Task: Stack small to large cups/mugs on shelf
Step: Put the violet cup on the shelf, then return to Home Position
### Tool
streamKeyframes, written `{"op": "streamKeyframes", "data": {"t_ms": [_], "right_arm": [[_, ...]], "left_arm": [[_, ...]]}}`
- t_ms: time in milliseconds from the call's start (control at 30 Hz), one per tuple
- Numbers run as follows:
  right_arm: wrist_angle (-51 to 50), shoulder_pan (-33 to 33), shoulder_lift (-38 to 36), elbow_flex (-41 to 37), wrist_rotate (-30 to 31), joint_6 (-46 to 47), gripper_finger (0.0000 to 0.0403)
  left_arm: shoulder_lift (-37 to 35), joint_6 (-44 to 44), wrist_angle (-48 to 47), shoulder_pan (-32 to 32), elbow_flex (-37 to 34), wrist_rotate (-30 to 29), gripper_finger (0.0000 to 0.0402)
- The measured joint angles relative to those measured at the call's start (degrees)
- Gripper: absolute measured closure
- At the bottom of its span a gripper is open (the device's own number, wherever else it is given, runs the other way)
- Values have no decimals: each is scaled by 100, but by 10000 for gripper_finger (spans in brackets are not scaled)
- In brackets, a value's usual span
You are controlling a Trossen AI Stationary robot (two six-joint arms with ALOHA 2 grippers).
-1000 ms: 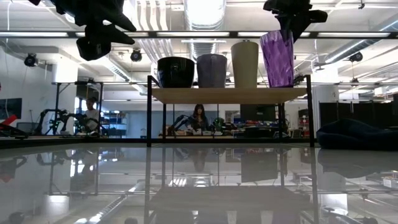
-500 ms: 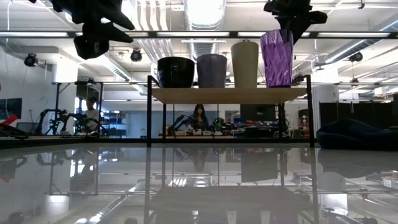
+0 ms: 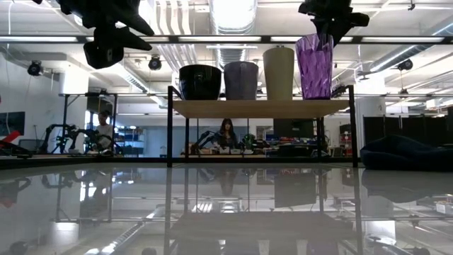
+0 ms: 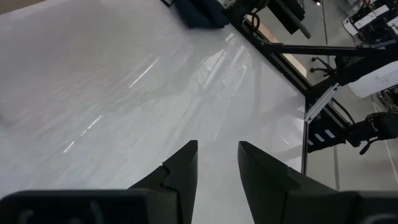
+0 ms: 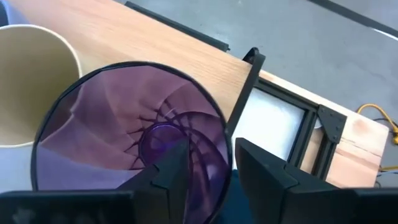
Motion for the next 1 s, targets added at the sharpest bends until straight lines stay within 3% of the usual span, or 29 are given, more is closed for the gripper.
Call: {"op": "streamKeyframes", "data": {"t_ms": [700,1000], "right_arm": [[-1,2,-31,0,286,-59,268],[19,0,-40,0,112,-63,265]], "left_arm": [[87,2,22,-9,-11,2,301],[103,6,7,-9,-11,2,301]]}}
